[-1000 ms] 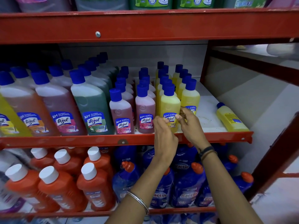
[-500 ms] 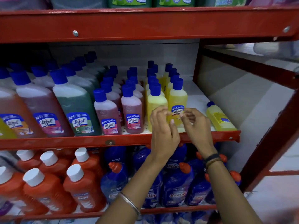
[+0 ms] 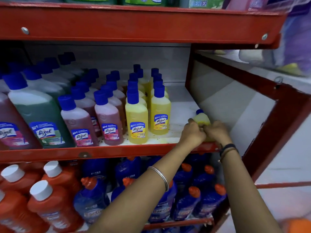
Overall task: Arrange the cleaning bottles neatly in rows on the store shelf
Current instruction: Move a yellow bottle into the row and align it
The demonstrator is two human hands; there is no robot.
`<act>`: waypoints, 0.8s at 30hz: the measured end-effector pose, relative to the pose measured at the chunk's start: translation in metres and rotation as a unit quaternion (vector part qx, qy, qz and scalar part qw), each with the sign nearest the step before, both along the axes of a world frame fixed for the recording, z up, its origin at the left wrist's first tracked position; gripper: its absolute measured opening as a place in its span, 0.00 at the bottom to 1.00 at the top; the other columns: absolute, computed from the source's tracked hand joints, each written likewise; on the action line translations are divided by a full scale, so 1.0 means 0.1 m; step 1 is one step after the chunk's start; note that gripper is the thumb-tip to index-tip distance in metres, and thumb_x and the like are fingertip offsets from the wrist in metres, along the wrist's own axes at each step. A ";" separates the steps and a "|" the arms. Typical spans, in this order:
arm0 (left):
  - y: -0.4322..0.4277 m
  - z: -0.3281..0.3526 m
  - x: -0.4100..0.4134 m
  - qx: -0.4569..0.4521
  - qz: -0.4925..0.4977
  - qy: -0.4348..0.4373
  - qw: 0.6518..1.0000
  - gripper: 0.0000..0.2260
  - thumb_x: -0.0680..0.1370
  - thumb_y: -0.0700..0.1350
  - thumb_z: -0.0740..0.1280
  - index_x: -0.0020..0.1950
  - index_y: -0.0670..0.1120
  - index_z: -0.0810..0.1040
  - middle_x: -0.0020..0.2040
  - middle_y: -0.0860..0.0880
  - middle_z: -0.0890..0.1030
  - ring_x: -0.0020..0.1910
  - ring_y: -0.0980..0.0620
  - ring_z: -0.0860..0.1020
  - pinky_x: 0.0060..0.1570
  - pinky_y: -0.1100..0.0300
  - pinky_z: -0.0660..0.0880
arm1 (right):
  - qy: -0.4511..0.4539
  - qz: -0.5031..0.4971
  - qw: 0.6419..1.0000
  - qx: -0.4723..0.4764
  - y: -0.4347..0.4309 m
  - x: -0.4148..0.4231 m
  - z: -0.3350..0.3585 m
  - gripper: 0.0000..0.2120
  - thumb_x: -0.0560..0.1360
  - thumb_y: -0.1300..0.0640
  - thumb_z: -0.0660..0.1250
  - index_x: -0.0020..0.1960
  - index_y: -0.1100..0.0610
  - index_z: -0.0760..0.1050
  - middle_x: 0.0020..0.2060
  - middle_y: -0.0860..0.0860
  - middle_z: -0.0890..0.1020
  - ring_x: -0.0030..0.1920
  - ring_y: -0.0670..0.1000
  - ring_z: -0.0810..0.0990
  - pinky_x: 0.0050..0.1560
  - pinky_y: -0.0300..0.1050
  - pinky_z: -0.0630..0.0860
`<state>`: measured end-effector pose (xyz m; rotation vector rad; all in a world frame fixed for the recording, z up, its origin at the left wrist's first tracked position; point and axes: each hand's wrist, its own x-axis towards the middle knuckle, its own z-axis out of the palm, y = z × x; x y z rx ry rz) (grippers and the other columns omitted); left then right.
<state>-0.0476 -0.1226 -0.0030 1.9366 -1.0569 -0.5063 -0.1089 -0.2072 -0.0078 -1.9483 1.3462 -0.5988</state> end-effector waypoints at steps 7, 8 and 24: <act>0.10 -0.02 0.00 -0.106 0.049 -0.011 0.993 0.27 0.71 0.36 0.67 0.67 0.41 0.61 0.62 0.39 0.73 0.60 0.41 0.73 0.55 0.51 0.72 | -0.251 0.023 0.968 0.008 0.15 -0.02 -0.11 0.06 0.71 0.59 0.69 0.37 0.54 0.75 0.36 0.55 0.81 0.39 0.56 0.80 0.47 0.56 0.79; 0.18 0.00 0.01 -0.127 0.047 -0.030 0.990 0.28 0.71 0.36 0.67 0.68 0.42 0.61 0.64 0.41 0.72 0.61 0.42 0.73 0.57 0.52 0.71 | -0.282 0.041 0.958 0.009 0.18 -0.01 -0.11 0.03 0.71 0.60 0.70 0.42 0.55 0.76 0.40 0.57 0.82 0.40 0.56 0.80 0.47 0.55 0.78; 1.20 -0.34 0.47 -0.203 0.088 -0.208 0.953 0.28 0.76 0.30 0.59 0.74 0.41 0.53 0.71 0.40 0.62 0.67 0.47 0.67 0.63 0.69 0.62 | -0.342 0.171 0.923 -0.030 1.04 0.48 -0.19 0.24 0.67 0.62 0.74 0.57 0.51 0.67 0.52 0.50 0.78 0.48 0.37 0.79 0.41 0.29 0.77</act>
